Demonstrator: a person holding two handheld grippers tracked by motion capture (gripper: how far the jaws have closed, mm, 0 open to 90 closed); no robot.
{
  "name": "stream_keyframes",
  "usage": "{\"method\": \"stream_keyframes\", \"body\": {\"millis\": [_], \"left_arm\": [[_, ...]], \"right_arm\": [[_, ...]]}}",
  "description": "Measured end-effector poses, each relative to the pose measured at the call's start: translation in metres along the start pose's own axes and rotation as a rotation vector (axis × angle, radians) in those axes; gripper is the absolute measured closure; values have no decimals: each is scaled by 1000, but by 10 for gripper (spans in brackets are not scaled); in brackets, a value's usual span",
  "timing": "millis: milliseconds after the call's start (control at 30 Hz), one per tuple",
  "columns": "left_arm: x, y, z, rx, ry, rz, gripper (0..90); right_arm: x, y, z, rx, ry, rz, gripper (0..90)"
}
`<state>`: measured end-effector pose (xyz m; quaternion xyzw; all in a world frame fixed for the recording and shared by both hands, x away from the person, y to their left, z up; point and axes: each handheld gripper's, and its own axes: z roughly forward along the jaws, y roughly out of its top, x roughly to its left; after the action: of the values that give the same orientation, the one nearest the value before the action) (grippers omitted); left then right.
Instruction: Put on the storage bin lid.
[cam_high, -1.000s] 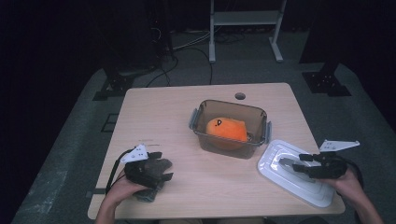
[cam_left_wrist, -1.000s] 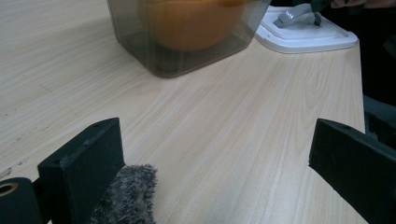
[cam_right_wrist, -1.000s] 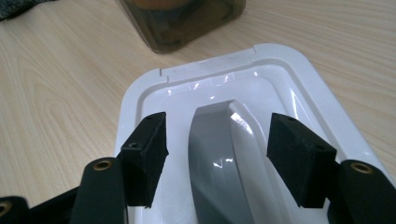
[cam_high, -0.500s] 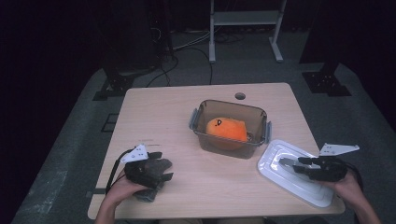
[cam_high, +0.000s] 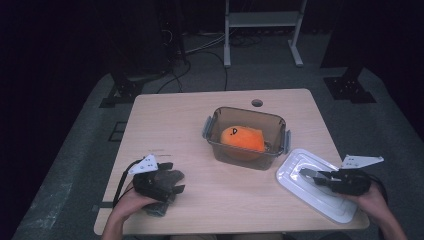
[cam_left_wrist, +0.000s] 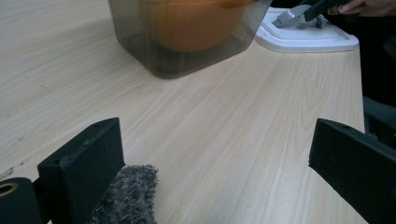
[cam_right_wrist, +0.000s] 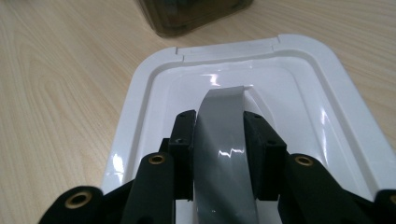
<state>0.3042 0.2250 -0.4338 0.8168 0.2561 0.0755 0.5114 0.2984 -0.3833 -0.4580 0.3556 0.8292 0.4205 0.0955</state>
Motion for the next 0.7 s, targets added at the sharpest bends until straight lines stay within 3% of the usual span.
{"method": "stream_keyframes", "body": {"millis": [700], "left_arm": [[0,0,-1,0,-1,2,23]], "right_arm": [[4,20,-31,-41,26,-31,661]]}}
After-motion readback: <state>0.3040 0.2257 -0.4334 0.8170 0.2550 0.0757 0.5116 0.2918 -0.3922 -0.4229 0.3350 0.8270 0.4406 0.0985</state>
